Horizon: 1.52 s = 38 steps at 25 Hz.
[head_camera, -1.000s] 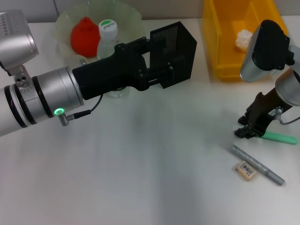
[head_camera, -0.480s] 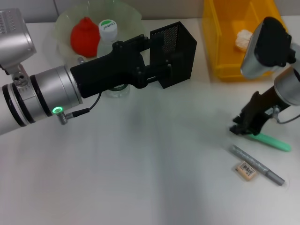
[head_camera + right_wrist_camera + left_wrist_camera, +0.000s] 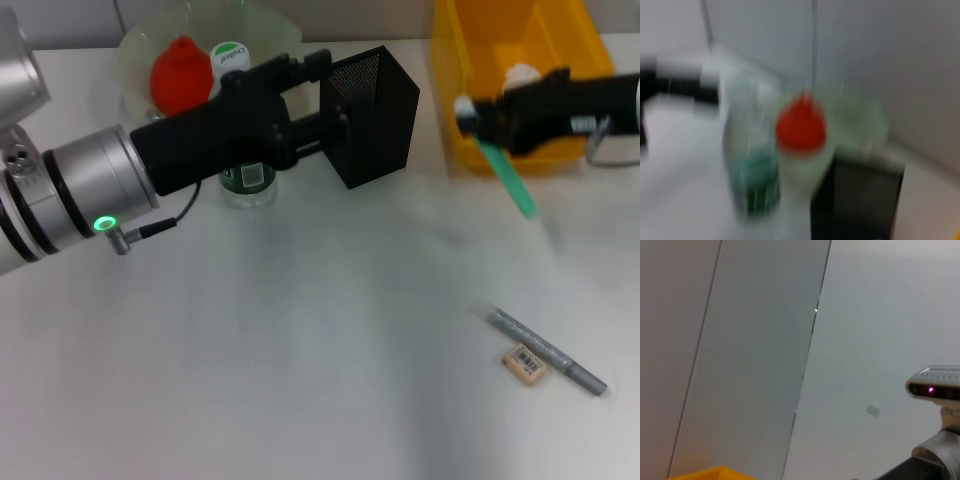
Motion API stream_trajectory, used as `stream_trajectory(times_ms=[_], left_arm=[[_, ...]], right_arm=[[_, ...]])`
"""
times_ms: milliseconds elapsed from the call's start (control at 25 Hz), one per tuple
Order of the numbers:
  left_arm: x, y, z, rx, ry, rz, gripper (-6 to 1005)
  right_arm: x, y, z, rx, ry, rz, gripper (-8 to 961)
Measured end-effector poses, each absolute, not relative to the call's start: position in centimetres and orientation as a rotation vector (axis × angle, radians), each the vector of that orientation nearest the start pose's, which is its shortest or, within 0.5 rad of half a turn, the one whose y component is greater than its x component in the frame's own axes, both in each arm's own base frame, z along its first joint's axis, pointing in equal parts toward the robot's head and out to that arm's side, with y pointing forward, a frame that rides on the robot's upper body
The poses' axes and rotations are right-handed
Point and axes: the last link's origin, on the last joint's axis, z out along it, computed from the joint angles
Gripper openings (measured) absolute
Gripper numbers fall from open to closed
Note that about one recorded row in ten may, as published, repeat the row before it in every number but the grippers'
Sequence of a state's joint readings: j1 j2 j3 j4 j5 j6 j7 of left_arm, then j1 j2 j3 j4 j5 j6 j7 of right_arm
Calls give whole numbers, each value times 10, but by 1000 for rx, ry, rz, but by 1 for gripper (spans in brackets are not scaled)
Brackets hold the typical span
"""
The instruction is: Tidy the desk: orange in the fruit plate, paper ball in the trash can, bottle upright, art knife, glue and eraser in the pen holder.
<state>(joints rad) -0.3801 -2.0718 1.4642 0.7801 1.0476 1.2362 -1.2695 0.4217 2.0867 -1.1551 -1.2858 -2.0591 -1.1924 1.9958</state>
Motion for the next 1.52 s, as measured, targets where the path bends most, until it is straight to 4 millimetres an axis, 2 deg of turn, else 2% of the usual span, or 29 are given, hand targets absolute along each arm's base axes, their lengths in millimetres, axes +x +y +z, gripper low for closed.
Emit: stream_trajectory(times_ms=[40, 160, 200, 280, 400, 600, 920, 1200, 1520], left_arm=[[-188, 334, -28, -2502, -488, -1158, 724], [-190, 335, -21, -2478, -489, -1179, 724], [-191, 336, -20, -2474, -491, -1182, 724], [-194, 335, -18, -2463, -500, -1193, 724], [-196, 335, -17, -2455, -511, -1200, 724], [-197, 334, -17, -2454, -515, -1201, 724], [-196, 335, -17, -2462, -513, -1206, 724], [-197, 335, -17, -2462, -517, -1205, 724], [-196, 335, -17, -2463, -519, -1205, 724]], right_arm=[[196, 376, 36, -2509, 610, 325, 201], [194, 383, 32, -2443, 635, 536, 210], [193, 387, 27, -2413, 653, 662, 213], [192, 389, 23, -2404, 650, 722, 219], [187, 396, 8, -2361, 575, 906, 227], [181, 407, -5, -2281, 489, 1014, 242], [170, 419, -19, -2241, 338, 1001, 265], [165, 426, -34, -2228, 185, 909, 285], [171, 426, -44, -2222, 151, 851, 308]])
